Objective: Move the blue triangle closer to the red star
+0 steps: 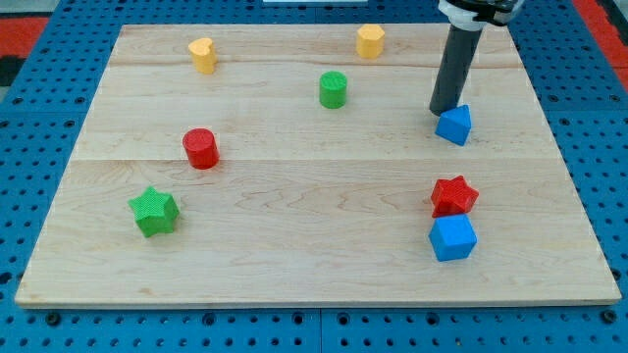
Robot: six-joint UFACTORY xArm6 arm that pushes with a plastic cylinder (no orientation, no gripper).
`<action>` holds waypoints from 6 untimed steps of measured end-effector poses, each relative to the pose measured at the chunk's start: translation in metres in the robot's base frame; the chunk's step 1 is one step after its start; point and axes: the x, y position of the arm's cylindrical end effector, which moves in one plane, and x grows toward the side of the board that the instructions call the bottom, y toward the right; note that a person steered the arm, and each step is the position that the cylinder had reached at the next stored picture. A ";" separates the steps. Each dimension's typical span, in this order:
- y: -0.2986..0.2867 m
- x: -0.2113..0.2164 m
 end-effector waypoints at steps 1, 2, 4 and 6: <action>0.027 -0.021; 0.027 -0.005; 0.027 0.039; 0.021 0.017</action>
